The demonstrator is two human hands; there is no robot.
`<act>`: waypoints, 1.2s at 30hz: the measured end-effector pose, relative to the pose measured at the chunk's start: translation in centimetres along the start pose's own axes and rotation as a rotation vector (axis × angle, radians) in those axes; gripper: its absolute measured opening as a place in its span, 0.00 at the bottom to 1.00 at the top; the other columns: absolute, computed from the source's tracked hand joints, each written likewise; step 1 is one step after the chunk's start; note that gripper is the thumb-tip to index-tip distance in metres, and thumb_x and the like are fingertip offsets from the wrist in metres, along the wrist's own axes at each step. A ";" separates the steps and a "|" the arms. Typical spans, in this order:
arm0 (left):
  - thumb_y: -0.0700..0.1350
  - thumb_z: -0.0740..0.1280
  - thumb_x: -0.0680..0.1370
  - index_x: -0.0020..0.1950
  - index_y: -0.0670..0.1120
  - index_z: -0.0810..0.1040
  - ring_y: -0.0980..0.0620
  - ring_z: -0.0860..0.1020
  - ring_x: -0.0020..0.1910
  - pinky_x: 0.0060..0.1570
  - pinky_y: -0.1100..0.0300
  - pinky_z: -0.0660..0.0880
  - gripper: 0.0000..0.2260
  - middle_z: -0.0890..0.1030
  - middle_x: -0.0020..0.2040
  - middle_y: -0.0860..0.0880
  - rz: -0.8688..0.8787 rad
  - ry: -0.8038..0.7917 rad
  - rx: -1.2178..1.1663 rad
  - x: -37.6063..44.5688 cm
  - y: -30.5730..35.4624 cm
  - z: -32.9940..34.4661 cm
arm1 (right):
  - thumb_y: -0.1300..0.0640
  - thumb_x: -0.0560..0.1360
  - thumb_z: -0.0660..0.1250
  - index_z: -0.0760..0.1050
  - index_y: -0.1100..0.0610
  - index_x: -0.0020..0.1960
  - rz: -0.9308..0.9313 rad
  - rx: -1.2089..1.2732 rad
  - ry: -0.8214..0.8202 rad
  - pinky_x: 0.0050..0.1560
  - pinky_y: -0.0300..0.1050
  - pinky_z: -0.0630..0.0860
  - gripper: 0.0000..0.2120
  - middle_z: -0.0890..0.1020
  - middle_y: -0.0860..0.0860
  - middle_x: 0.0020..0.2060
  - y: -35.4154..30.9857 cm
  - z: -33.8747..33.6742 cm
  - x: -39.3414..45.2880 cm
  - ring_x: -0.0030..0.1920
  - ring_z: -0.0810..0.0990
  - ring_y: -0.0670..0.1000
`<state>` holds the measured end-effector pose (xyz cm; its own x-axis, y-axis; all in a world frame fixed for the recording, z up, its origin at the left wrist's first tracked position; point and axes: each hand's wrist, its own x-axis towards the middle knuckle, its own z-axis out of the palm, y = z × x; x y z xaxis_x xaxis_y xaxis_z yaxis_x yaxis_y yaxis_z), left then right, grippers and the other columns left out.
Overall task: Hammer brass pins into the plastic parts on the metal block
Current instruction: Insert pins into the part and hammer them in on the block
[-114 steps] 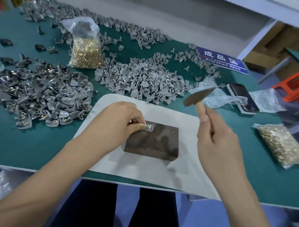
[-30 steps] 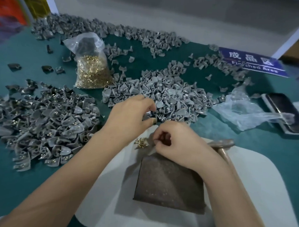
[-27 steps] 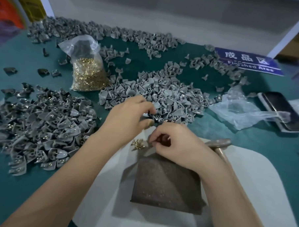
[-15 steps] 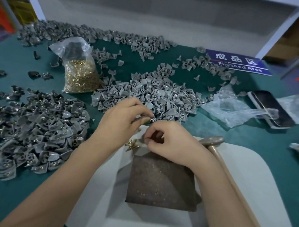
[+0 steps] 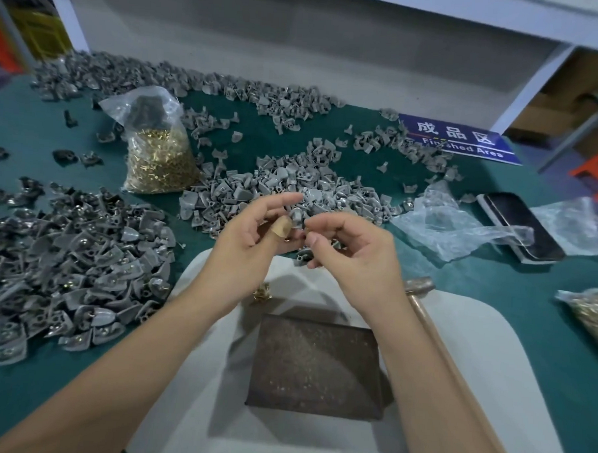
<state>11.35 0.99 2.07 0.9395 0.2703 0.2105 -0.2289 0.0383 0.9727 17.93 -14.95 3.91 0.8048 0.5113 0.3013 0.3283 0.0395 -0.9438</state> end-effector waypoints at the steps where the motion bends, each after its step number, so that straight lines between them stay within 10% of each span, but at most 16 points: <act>1: 0.40 0.62 0.85 0.68 0.52 0.78 0.51 0.83 0.57 0.57 0.58 0.80 0.14 0.81 0.55 0.51 0.000 -0.010 0.008 0.0 -0.1 0.1 | 0.70 0.76 0.71 0.84 0.53 0.51 0.005 -0.001 0.006 0.38 0.40 0.82 0.13 0.85 0.50 0.42 0.1 0.0 0.0 0.38 0.83 0.47; 17: 0.39 0.68 0.82 0.60 0.46 0.80 0.50 0.85 0.48 0.47 0.60 0.81 0.08 0.87 0.47 0.47 -0.015 -0.008 0.023 0.0 -0.4 0.4 | 0.53 0.81 0.69 0.81 0.44 0.51 0.035 -0.194 0.167 0.44 0.51 0.81 0.04 0.83 0.40 0.41 0.6 -0.6 0.3 0.42 0.80 0.43; 25: 0.43 0.70 0.80 0.58 0.48 0.81 0.50 0.84 0.49 0.48 0.57 0.82 0.07 0.86 0.50 0.51 0.054 0.009 0.137 -0.3 -0.4 0.4 | 0.65 0.75 0.75 0.86 0.57 0.48 -0.199 -0.388 0.104 0.47 0.30 0.74 0.04 0.81 0.50 0.44 0.0 -0.5 0.2 0.46 0.81 0.45; 36: 0.40 0.71 0.80 0.55 0.50 0.82 0.56 0.85 0.46 0.50 0.63 0.80 0.06 0.86 0.47 0.55 0.111 0.005 0.276 -0.7 -0.4 0.2 | 0.62 0.77 0.74 0.85 0.57 0.49 -0.282 -0.655 0.014 0.43 0.43 0.78 0.02 0.80 0.48 0.43 -0.2 -0.9 0.1 0.43 0.79 0.46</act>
<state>10.83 0.56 1.56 0.9111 0.2629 0.3175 -0.2518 -0.2550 0.9336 18.40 -15.70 4.21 0.6501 0.5466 0.5278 0.7511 -0.3577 -0.5548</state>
